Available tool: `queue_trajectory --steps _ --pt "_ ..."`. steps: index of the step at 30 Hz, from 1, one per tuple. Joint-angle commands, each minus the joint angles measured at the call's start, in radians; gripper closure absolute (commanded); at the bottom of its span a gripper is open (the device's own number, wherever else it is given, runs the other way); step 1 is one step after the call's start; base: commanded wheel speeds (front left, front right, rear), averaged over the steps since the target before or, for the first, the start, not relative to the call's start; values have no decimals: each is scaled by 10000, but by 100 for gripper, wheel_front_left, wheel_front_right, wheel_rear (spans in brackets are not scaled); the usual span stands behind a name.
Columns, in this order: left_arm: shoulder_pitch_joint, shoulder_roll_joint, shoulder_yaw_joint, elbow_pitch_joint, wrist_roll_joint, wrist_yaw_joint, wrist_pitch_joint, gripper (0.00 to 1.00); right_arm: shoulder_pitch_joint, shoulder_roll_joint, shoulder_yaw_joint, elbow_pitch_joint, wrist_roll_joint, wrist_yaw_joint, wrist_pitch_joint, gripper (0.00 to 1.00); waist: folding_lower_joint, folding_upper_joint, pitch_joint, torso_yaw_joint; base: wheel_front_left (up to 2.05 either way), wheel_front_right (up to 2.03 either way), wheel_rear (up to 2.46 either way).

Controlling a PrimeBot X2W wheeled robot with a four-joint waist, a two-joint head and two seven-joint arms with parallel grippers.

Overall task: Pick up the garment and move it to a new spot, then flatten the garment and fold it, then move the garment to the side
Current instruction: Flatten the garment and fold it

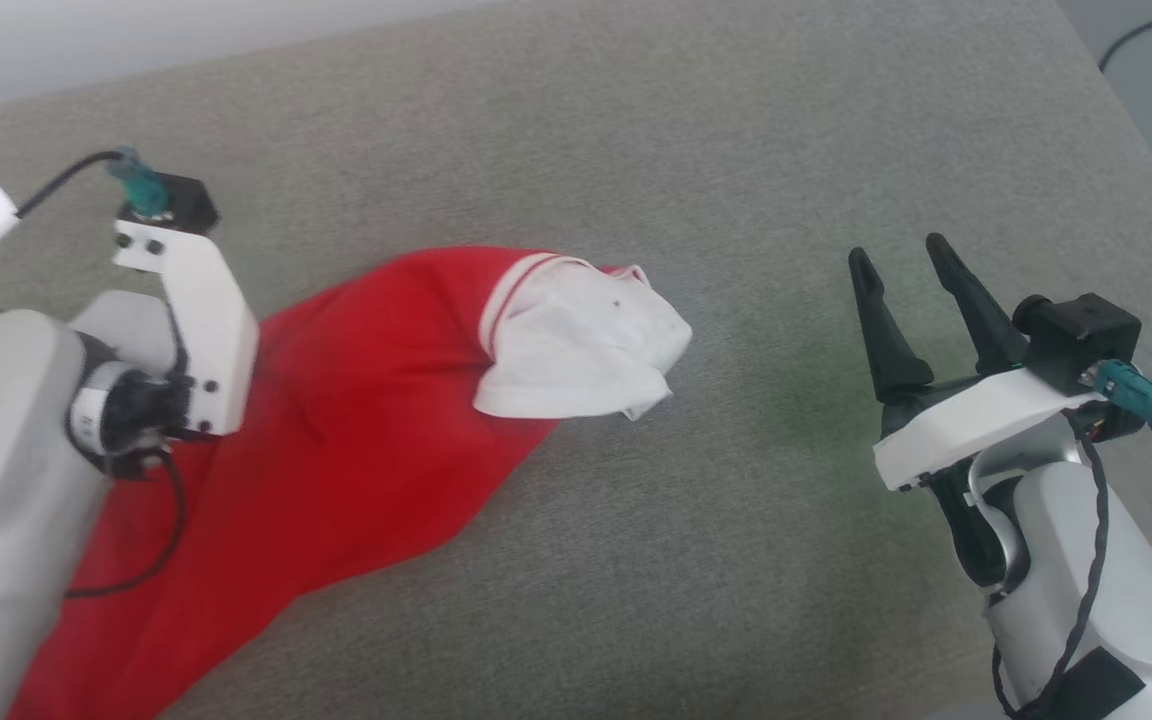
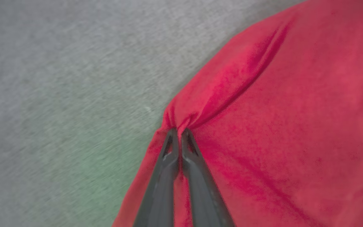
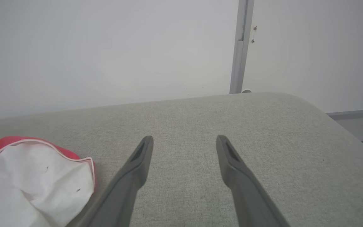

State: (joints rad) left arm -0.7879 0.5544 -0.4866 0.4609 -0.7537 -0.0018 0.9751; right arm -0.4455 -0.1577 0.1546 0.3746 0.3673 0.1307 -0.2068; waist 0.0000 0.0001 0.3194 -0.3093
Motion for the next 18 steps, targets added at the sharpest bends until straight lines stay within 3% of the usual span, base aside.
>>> queue_trajectory --steps 1,6,18 --pt "-130 236 19 157 129 -17 -115 100 -57 -23 -44 42 -49 1 -67 0 0 -1 -68 128 0 0 0" --pt "-324 617 218 132 354 -48 -618 100 62 -125 -112 49 -90 1 -10 0 0 -1 -251 476 0 0 0" --pt "-292 2320 1101 86 625 269 -1691 100 230 -198 -224 -135 -149 1 198 0 0 -1 -560 1070 0 0 0"
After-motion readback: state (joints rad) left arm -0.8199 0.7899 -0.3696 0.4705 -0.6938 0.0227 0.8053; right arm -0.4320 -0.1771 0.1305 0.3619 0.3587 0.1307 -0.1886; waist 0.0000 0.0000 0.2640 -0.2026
